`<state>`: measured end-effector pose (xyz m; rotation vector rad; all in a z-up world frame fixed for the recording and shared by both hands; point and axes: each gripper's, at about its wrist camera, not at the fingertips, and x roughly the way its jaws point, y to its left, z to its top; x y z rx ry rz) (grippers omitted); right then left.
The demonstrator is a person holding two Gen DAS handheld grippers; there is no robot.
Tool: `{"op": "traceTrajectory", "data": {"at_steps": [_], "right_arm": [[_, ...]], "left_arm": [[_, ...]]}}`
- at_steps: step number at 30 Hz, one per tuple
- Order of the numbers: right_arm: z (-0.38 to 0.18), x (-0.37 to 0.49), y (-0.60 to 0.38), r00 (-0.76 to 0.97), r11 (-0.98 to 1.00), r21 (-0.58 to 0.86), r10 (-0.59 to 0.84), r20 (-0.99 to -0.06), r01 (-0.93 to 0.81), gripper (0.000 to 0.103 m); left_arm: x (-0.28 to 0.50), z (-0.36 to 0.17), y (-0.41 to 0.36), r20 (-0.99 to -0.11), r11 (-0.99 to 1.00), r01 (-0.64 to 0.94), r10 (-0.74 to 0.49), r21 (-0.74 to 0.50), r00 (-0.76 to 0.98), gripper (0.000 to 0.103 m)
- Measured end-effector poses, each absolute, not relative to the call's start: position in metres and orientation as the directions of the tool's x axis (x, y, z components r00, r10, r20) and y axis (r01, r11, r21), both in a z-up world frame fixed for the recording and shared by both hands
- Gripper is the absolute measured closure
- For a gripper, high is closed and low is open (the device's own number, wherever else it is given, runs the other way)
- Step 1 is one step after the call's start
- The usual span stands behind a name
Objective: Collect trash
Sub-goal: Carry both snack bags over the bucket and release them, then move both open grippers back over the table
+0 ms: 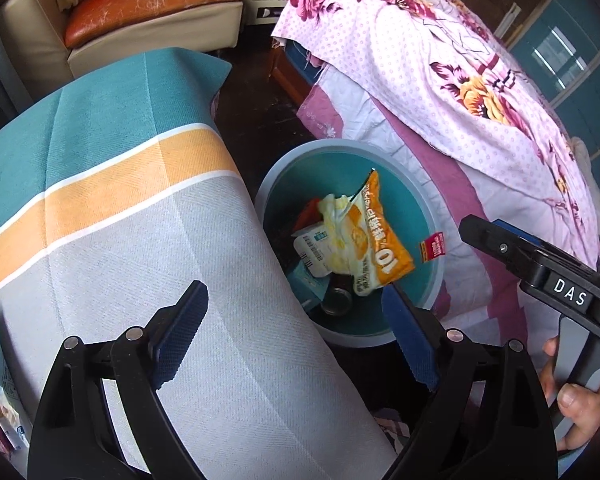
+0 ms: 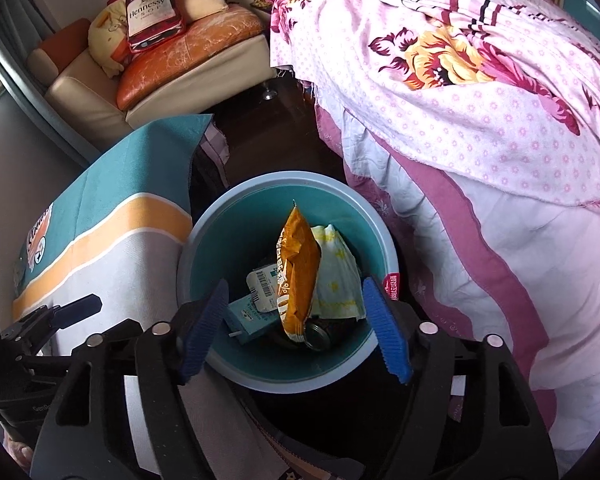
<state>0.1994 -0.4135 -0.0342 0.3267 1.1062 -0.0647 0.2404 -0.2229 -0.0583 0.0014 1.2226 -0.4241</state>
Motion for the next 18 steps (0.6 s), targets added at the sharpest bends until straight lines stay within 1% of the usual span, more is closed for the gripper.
{"op": "traceTrajectory", "data": {"at_steps": [3,18], "right_arm": [[-0.032,0.196,-0.410,0.442,0.949,0.230,0.115,-0.890,0.216,0.026],[-0.005,0.181,-0.359,0.432,0.968,0.197,0.113,-0.895,0.156,0.026]], "left_arm": [[0.236,-0.056,-0.215,-0.907,0.925,0.306,-0.315,-0.227,0.278,0.014],[0.210,-0.035,-0.161,-0.887,0.932,0.255,-0.333,-0.258,0.319,0.013]]}}
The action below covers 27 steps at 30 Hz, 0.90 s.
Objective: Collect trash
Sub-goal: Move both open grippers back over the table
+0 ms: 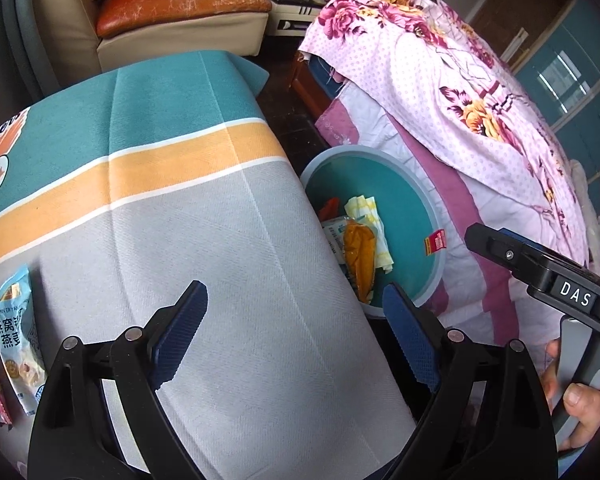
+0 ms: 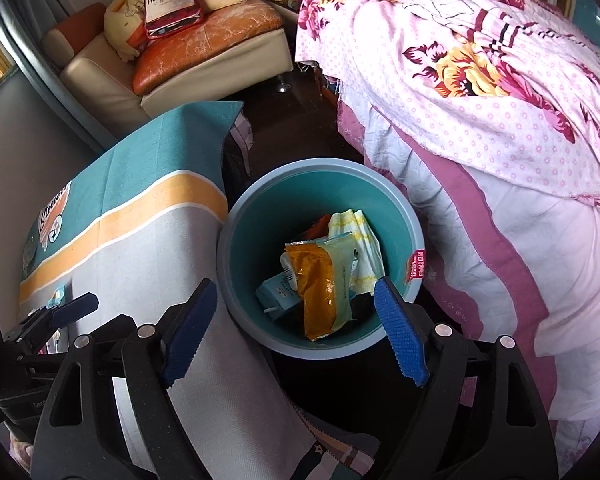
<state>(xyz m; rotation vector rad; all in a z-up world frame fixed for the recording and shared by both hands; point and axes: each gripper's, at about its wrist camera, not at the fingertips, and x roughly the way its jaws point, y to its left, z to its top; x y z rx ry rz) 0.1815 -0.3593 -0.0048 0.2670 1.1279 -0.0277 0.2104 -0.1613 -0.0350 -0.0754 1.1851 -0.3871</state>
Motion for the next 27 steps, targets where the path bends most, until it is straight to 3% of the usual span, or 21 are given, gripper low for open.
{"op": "traceTrajectory", "data": {"at_steps": [27], "right_arm": [[0.035,0.164,-0.164,0.388,0.979,0.137,0.186,-0.903,-0.150,0.024]], "left_arm": [[0.138,-0.009,0.044,-0.852,0.952,0.014,-0.279,-0.304,0.443,0.013]]}}
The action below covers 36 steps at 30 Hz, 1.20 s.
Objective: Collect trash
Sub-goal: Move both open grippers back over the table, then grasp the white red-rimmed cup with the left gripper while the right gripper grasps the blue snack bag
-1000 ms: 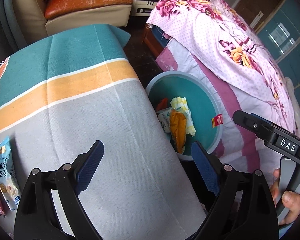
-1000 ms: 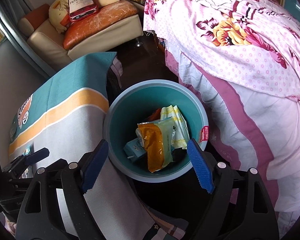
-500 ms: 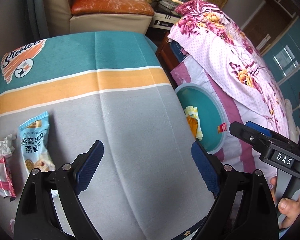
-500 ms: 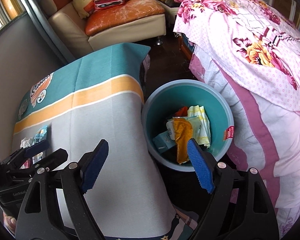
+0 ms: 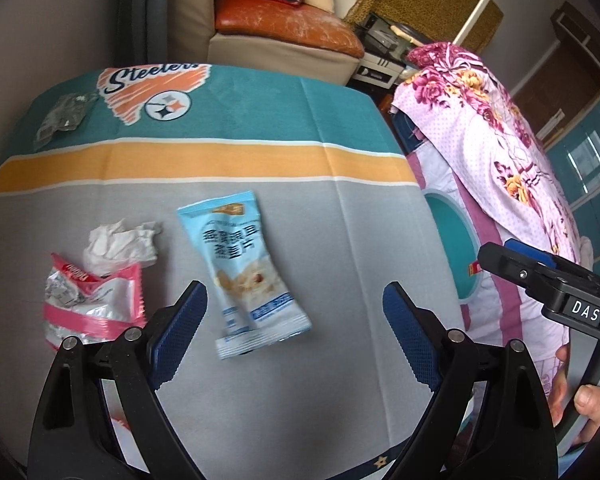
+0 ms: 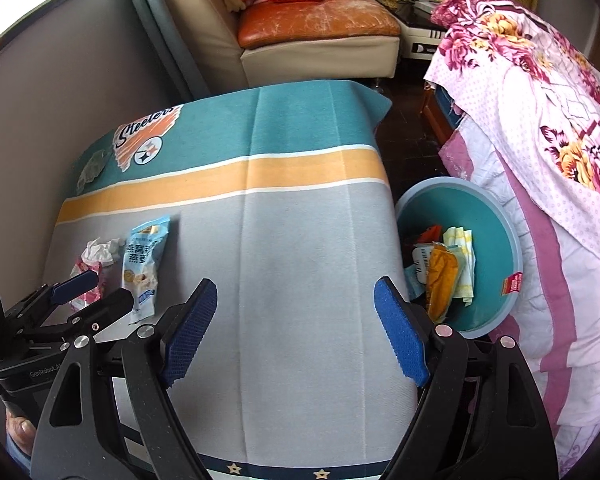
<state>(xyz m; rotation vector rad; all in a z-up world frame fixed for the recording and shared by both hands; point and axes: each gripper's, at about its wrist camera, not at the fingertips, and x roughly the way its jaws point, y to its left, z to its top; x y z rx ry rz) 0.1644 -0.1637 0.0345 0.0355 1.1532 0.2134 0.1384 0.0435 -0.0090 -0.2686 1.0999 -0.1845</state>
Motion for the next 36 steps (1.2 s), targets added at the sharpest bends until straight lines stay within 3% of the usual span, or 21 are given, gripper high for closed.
{"op": "traceTrajectory", "data": {"at_steps": [10,22,26,28,30,36], "right_arm": [[0.011,0.137,-0.089,0.297,0.951,0.125,0.210,-0.931,-0.282,0.021],[-0.011,0.109,-0.053,0.224,0.931,0.129,0.214,-0.951,-0.341,0.021],[-0.013,0.108,-0.048,0.217,0.929,0.122,0.207,-0.954,-0.350,0.021],[-0.013,0.109,-0.047,0.215,0.928,0.119,0.204,-0.955,-0.354,0.021],[-0.014,0.110,-0.045,0.214,0.927,0.115,0.201,-0.956,-0.358,0.021],[-0.017,0.122,-0.040,0.214,0.926,0.100,0.188,-0.959,-0.363,0.021]], "left_arm": [[0.081,-0.032,0.121,-0.898,0.971,-0.048,-0.197,-0.234,0.394,0.013],[0.029,-0.067,0.160,-0.933,0.981,-0.061,-0.156,-0.185,0.325,0.014],[0.024,-0.070,0.161,-0.932,0.982,-0.043,-0.163,-0.187,0.323,0.036],[0.022,-0.071,0.157,-0.933,0.985,-0.023,-0.156,-0.172,0.324,0.058],[0.020,-0.073,0.153,-0.933,0.986,-0.010,-0.154,-0.166,0.324,0.093],[0.023,-0.061,0.154,-0.914,0.984,-0.011,-0.161,-0.178,0.372,0.096]]}}
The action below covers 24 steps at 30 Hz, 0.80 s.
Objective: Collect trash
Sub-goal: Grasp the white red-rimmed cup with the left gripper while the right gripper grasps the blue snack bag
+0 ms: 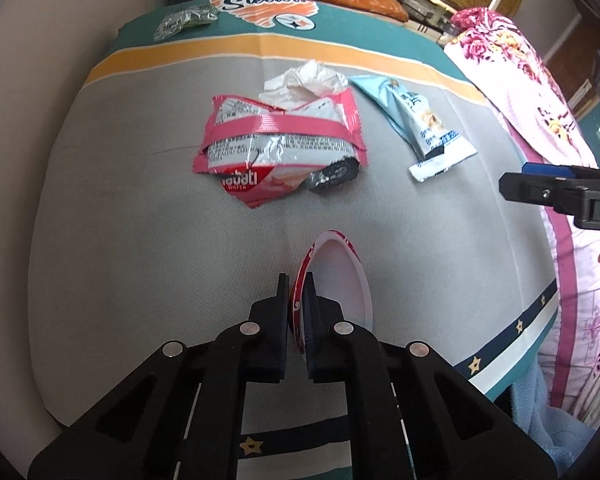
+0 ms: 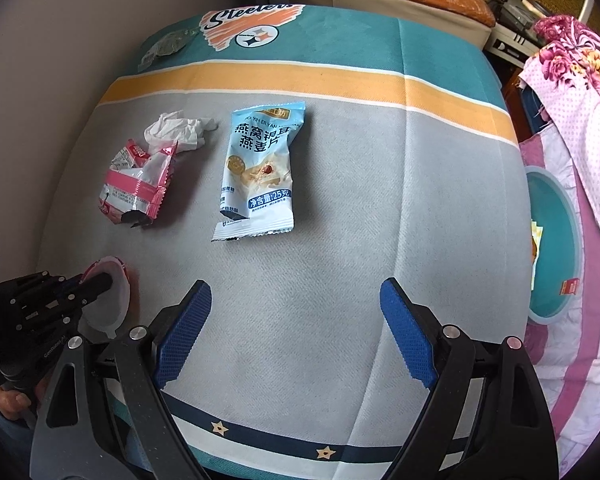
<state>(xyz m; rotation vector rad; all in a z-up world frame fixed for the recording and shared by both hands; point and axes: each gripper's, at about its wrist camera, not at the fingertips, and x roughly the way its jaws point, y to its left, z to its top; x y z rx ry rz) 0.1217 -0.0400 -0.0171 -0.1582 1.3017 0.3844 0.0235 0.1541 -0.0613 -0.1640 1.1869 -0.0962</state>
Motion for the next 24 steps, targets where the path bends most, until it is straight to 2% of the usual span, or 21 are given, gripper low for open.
{"op": "traceTrajectory", "data": {"at_steps": [12,24], "right_arm": [[-0.033,0.175,-0.008,0.193,0.908,0.116,0.208,-0.959,-0.402,0.021],[-0.059,0.208,0.007,0.127,0.891,0.200,0.272,-0.954,-0.407,0.023]], "left_arm": [[0.083,-0.026,0.180,-0.862,0.964,-0.093,-0.179,-0.251,0.474,0.096],[0.124,-0.034,0.175,-0.875,0.961,-0.104,-0.183,-0.254,0.448,0.096]]}}
